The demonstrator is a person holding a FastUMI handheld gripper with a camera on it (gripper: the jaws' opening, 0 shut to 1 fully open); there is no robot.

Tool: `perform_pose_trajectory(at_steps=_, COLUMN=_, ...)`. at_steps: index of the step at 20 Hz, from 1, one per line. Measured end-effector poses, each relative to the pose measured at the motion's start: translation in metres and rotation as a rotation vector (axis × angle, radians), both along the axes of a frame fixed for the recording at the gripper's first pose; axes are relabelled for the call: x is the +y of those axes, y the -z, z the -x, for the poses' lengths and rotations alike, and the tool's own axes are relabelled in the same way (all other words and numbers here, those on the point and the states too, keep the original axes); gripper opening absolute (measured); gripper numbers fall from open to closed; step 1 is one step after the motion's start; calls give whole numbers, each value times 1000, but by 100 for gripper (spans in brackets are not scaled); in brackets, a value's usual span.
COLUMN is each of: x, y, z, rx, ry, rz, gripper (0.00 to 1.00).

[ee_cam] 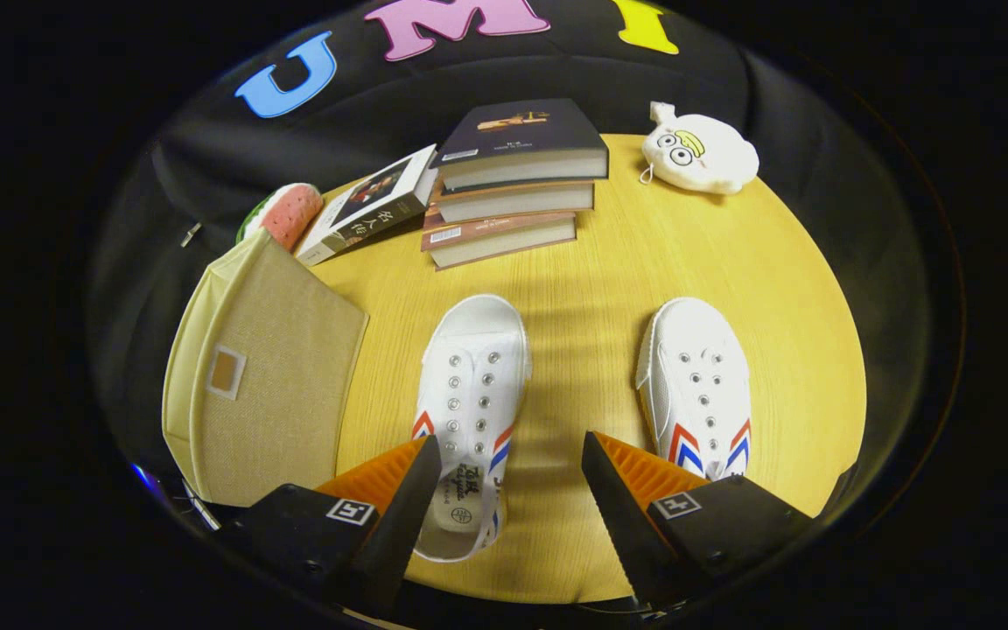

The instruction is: Open the storage box then place both shoes into the box .Put the left shoe in first, then the right shoe, with the right side of both shoes facing outward in a uniform manner.

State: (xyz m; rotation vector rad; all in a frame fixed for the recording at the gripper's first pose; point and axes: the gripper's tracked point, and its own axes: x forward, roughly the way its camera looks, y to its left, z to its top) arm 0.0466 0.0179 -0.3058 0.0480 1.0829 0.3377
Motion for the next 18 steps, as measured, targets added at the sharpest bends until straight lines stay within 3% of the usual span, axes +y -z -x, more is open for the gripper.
perform_pose_trajectory(at_steps=5, x=9, y=29, z=-10, rx=78, ry=8, rz=5, gripper=97)
perform_pose_trajectory(at_steps=9, x=22, y=41, z=-9, rx=136, ry=-7, rz=-17, gripper=74)
perform_pose_trajectory(at_steps=11, x=30, y=43, z=-7, rx=165, ry=-9, rz=-71, gripper=70)
perform_pose_trajectory(at_steps=13, x=33, y=44, z=-6, rx=214, ry=52, rz=-131, gripper=50)
perform_pose_trajectory(at_steps=14, x=29, y=45, z=-3, rx=237, ry=74, rz=-151, gripper=45)
perform_pose_trajectory(at_steps=18, x=25, y=47, z=-5, rx=302, ry=122, rz=-217, gripper=34)
